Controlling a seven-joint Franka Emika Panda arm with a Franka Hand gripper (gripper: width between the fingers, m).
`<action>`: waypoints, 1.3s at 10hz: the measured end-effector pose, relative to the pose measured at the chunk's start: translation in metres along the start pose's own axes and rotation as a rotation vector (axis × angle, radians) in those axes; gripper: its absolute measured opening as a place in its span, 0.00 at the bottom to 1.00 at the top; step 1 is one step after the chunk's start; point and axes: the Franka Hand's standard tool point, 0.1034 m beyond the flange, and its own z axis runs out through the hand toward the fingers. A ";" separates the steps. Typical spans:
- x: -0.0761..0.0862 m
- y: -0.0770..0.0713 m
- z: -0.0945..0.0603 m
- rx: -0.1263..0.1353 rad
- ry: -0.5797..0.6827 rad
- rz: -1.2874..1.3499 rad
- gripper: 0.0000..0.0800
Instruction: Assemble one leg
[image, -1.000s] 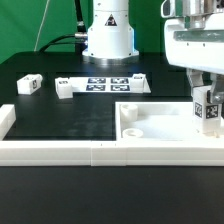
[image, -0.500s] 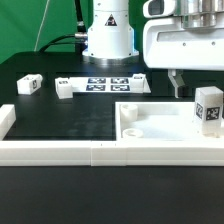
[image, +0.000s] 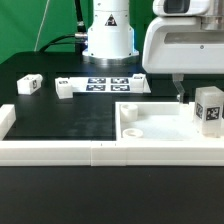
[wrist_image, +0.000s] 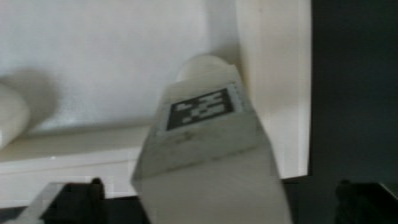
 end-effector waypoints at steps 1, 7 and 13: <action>0.000 0.000 0.000 -0.006 0.004 -0.056 0.81; 0.002 0.001 0.000 -0.007 0.028 -0.167 0.49; 0.001 0.004 0.003 0.021 0.059 0.301 0.36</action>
Offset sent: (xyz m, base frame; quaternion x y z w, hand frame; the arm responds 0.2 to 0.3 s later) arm 0.0000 0.0000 0.0000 0.0000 0.0000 0.0000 1.0000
